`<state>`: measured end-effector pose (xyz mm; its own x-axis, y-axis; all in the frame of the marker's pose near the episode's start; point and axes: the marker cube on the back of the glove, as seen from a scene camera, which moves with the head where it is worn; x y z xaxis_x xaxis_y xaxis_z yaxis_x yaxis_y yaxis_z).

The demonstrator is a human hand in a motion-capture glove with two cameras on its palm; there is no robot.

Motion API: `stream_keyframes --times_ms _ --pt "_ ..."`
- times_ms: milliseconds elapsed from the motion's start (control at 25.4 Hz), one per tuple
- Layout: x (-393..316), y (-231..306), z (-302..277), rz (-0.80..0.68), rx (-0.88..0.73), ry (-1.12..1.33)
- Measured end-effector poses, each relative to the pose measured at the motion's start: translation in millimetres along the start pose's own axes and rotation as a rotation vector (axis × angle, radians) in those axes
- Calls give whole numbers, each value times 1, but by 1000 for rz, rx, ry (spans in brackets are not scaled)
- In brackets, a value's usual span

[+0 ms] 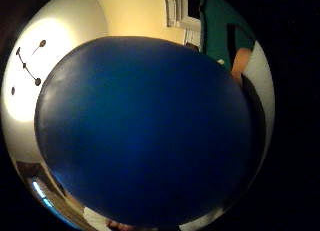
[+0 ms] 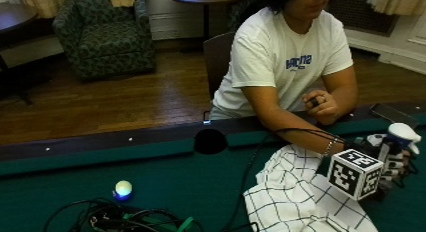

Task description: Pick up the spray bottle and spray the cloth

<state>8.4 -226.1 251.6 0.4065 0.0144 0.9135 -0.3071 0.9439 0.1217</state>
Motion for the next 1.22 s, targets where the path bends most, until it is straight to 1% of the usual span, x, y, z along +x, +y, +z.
stream_keyframes --times_ms 197,472,747,1022,1219 --pt "8 6 -5 25 -50 62" --pt "14 21 -27 46 -78 109" --pt "9 43 -57 16 -125 218" --pt "-28 72 -85 -50 -188 258" --pt "-67 99 -100 -126 -284 355"
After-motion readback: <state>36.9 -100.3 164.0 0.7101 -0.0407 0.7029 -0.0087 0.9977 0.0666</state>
